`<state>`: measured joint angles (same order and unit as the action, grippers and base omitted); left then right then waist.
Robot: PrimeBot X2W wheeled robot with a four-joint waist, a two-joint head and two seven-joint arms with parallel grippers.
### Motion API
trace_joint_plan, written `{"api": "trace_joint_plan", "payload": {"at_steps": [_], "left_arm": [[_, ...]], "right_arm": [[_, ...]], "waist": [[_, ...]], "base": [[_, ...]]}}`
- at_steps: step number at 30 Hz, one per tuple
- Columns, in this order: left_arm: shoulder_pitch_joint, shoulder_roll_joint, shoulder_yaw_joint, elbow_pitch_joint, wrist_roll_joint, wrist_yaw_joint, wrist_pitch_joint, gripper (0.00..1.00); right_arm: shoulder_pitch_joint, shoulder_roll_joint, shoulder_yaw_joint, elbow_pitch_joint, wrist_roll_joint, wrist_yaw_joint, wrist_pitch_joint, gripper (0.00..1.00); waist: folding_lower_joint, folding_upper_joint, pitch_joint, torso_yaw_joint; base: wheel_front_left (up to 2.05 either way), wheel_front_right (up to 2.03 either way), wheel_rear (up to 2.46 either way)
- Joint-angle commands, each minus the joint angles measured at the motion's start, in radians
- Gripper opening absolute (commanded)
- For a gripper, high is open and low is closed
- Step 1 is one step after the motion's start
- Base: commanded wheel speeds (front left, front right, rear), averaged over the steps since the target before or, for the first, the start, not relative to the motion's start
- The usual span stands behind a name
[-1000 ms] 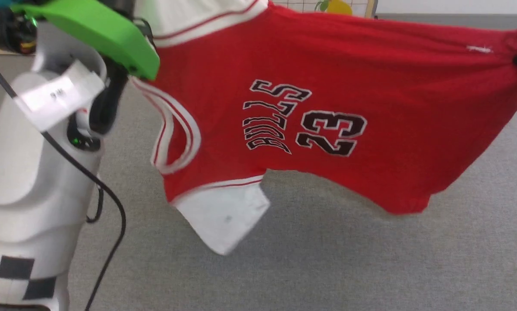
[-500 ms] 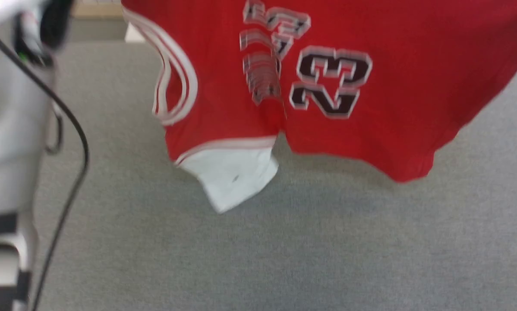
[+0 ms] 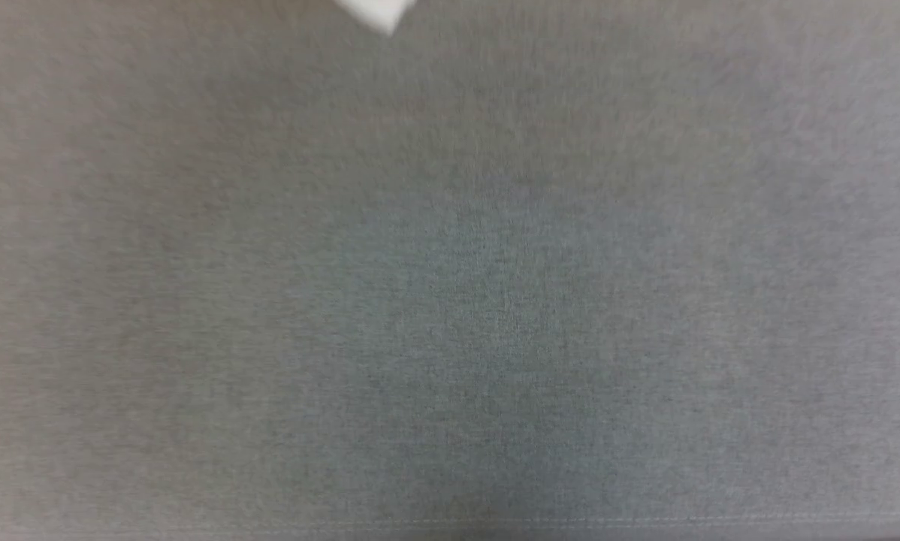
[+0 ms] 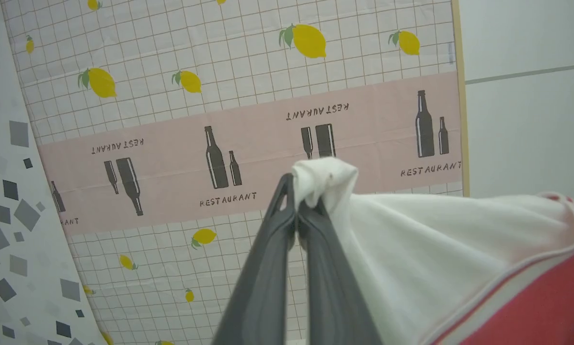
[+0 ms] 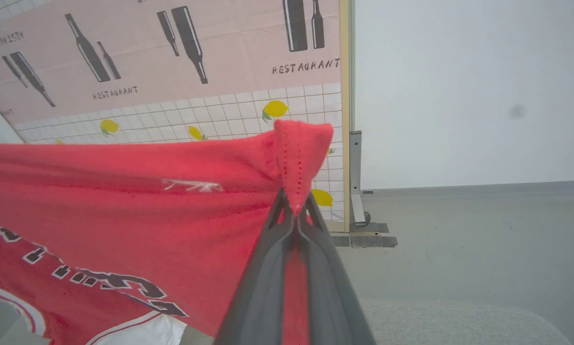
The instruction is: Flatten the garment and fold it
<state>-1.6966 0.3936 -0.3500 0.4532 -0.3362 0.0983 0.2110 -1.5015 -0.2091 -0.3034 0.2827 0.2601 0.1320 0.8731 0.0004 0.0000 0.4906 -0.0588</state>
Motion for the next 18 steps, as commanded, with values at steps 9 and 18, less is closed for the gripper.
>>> {"api": "trace_joint_plan", "payload": {"at_steps": [9, 18], "left_arm": [[-0.108, -0.019, 0.006, 0.111, 0.024, 0.027, -0.131, 0.00], [0.028, -0.077, 0.002, 0.206, -0.036, 0.000, -0.241, 0.00]], "right_arm": [[-0.139, 0.022, -0.020, 0.151, -0.087, -0.001, -0.164, 0.00], [-0.005, -0.024, 0.058, 0.210, -0.015, -0.001, -0.226, 0.00]], "waist": [[-0.0004, 0.0000, 0.249, -0.019], [-0.0004, 0.0000, 0.267, 0.041]], "base": [[0.00, 0.00, 0.00], [0.00, 0.00, 0.00]]}}
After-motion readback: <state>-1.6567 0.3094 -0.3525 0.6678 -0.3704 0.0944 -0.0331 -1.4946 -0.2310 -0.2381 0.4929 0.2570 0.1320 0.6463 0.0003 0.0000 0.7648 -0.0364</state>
